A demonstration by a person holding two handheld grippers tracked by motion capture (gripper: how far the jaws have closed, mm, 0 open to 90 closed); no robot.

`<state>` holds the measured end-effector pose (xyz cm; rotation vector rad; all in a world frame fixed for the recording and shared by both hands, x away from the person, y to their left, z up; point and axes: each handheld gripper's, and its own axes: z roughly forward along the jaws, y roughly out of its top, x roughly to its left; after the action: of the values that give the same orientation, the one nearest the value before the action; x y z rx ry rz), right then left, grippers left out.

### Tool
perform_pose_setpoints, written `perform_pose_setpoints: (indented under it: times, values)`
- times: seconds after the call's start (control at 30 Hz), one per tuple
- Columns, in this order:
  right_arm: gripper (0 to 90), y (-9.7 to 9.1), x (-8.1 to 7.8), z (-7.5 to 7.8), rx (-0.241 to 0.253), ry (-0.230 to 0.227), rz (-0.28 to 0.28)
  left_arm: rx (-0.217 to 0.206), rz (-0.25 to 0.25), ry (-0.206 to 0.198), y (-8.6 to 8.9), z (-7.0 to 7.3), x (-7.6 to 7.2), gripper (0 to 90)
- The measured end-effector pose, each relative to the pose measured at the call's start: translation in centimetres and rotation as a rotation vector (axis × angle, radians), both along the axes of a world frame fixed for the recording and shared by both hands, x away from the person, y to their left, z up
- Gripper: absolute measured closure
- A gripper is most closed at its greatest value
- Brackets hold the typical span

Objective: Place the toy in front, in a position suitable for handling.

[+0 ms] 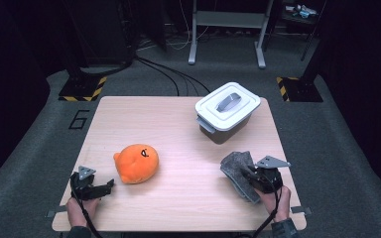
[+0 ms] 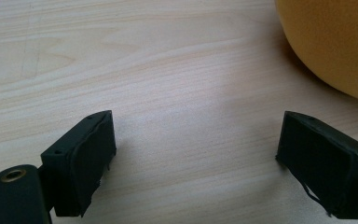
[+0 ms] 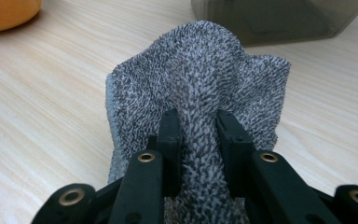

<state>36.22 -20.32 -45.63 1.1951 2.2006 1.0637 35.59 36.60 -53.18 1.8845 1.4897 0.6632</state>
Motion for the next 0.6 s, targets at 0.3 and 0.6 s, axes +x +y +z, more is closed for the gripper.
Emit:
perform_pose_setpoints:
  times: [0.3, 0.6]
  values:
    - [73.4, -1.2, 0.9, 0.5, -0.002, -0.004, -0.041, 0.0, 0.0, 0.0, 0.0, 0.0, 0.0, 11.0]
    - [73.3, -2.6, 1.8, 0.6, -0.002, -0.001, -0.096, 0.0, 0.0, 0.0, 0.0, 0.0, 0.0, 11.0]
